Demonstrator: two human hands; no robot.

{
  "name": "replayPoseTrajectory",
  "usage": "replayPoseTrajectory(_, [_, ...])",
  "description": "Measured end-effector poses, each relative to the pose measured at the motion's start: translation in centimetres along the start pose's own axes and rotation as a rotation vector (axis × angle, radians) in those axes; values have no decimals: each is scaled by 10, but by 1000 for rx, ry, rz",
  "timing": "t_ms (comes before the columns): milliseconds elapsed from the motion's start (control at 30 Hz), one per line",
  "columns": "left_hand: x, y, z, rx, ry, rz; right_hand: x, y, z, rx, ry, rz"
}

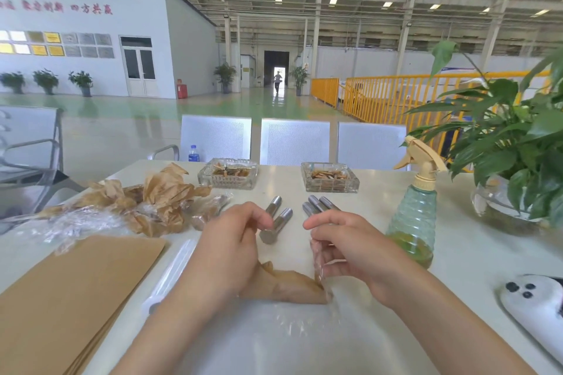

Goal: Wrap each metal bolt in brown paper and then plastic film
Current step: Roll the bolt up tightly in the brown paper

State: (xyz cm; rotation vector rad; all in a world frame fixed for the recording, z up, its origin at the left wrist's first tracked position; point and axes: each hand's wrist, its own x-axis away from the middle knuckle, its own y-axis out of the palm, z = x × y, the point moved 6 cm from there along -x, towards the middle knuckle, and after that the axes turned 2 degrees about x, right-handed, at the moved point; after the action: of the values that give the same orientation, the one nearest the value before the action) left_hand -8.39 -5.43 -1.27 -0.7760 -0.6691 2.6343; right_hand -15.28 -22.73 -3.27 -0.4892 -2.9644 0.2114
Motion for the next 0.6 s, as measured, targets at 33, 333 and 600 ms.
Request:
replayPoseTrajectory(33, [3,-5,1,-135,17,-13,-1,-1,0,-2,-1,-1])
replayPoseTrajectory(333, [21,7,-16,-469,-86,-252,-5,2,2,-43,25,-35])
replayPoseTrajectory(600, [7,20,-24,-538,-114,-204,-6,15,2,20,30,-66])
